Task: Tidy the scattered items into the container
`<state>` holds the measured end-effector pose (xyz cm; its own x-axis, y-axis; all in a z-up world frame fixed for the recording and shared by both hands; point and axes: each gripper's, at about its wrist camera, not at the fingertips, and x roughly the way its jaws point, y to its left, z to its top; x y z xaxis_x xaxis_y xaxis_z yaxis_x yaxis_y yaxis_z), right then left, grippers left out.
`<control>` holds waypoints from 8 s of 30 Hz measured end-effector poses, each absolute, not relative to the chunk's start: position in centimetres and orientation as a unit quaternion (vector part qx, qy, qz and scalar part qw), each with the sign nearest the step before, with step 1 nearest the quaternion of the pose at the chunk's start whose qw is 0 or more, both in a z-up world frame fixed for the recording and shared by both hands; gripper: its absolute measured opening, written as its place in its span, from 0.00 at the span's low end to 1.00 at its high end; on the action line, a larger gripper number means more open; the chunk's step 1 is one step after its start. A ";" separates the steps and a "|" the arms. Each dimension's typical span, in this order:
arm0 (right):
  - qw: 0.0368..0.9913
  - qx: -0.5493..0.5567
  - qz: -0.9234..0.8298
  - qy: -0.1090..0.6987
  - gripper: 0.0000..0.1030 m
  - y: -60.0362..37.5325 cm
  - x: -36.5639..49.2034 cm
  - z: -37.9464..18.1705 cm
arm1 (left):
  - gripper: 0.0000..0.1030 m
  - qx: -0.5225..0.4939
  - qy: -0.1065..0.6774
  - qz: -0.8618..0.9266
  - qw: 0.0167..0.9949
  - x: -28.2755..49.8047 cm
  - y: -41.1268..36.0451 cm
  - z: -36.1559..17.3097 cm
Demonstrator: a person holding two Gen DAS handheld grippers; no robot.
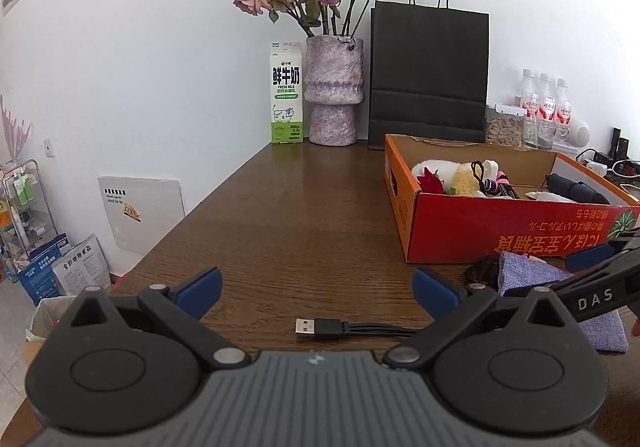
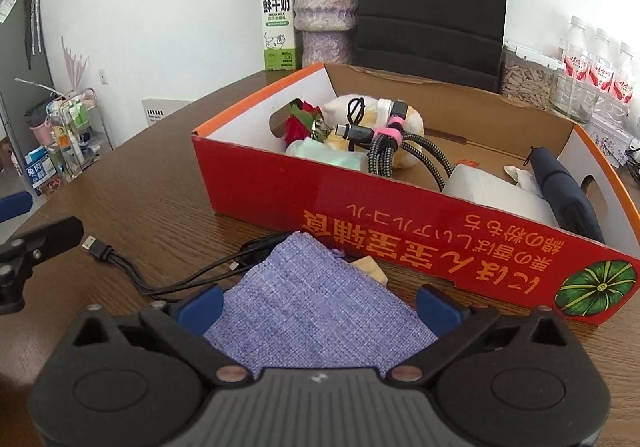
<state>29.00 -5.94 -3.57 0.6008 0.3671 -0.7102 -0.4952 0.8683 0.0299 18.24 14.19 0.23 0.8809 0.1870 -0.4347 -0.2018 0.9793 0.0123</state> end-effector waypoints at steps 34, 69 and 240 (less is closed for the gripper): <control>0.936 0.003 0.194 0.293 0.06 -16.6 23.6 -1.1 | 0.73 0.064 0.346 -0.051 0.935 24.8 7.5 -2.3; 0.964 0.049 0.212 0.153 0.06 -18.4 24.3 7.7 | 0.03 -0.039 0.105 -0.077 0.991 22.4 4.6 13.4; 0.965 0.020 0.168 0.198 0.33 -18.5 23.8 -2.6 | 0.26 -0.019 0.229 0.003 0.973 21.3 4.9 1.6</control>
